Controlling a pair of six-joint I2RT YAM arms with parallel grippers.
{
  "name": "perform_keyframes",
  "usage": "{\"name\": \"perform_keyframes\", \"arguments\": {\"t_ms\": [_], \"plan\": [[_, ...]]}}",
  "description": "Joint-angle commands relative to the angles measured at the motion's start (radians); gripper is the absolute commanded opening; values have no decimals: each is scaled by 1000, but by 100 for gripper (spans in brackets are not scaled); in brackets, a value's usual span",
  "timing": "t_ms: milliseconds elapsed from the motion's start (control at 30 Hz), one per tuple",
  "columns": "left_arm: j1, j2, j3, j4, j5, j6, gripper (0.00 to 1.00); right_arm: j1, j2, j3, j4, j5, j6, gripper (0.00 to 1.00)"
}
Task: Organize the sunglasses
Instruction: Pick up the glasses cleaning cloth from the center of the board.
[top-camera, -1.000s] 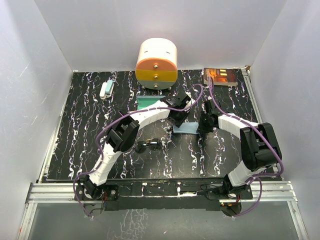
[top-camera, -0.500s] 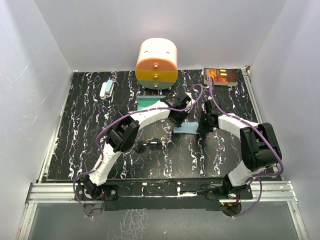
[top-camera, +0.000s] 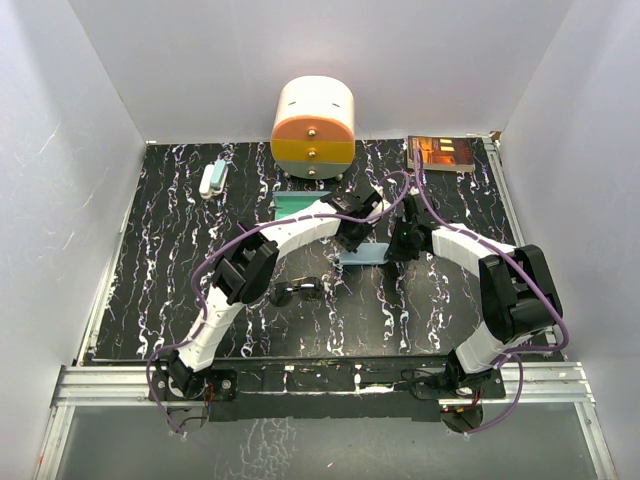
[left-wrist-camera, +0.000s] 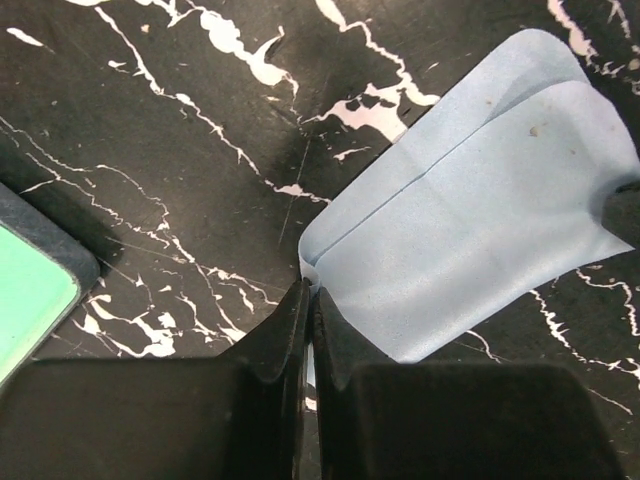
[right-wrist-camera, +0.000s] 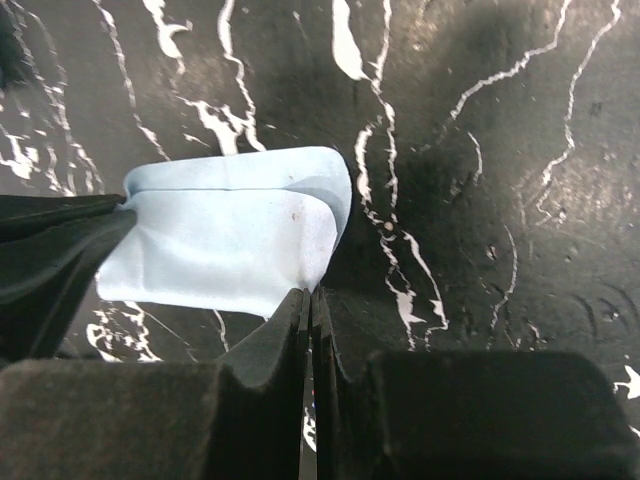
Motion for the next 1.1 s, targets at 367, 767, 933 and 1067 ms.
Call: {"name": "perform_keyframes", "arguments": {"t_ms": [367,767,933,1067], "plan": [[20,-106,26,-32,-72,67,0,35,23,103,58,-17,59,8],[37,-163,25,-18,-101,109,0,72,52,191,42,6,72,8],[56,-175,11,-24,-95,111,0,84,73,228,22,21,75,8],[69,-188,1,-19,-98,118,0,93,87,244,25,18,80,8]]}}
